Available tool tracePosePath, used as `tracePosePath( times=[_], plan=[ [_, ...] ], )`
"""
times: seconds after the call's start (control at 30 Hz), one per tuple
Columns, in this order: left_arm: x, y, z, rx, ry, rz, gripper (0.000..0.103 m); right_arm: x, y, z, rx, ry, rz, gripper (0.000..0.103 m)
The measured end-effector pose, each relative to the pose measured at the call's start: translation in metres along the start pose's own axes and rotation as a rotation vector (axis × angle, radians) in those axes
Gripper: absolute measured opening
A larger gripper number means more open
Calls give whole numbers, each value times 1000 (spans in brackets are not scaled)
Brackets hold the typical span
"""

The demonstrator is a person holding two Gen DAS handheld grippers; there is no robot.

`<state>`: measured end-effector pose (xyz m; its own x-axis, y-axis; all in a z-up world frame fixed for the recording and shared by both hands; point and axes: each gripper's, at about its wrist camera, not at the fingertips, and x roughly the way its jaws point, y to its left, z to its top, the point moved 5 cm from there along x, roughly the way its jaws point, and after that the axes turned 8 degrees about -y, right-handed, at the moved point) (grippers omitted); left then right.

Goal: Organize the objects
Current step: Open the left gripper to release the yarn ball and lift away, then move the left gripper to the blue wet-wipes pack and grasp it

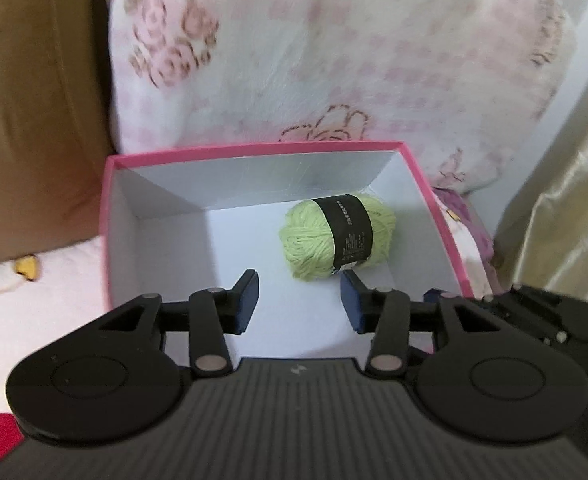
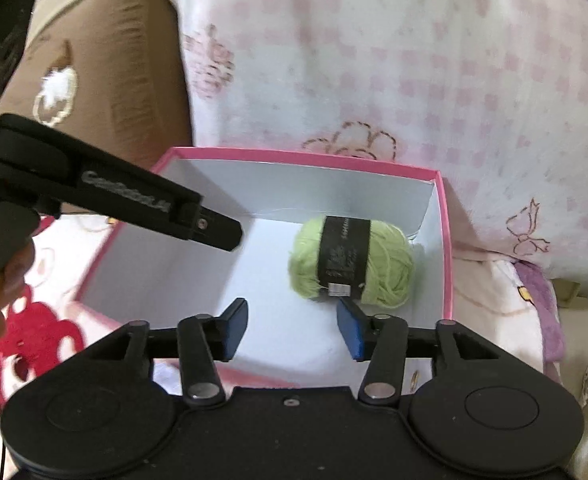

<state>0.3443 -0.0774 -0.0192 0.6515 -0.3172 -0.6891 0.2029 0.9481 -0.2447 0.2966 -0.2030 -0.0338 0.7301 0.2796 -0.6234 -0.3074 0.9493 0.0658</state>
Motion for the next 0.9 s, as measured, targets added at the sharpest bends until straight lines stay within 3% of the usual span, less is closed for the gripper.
tracePosePath(
  times=[0.3, 0.5, 0.9],
  plan=[
    [-99, -15, -13, 68, -11, -43, 54, -71, 27, 2, 14, 19, 45, 63],
    [-152, -26, -23, 153, 4, -21, 59, -114, 45, 2, 9, 21, 59, 66],
    [-219, -24, -77, 250, 79, -38, 76, -197, 85, -42, -20, 21, 130, 86]
  ],
)
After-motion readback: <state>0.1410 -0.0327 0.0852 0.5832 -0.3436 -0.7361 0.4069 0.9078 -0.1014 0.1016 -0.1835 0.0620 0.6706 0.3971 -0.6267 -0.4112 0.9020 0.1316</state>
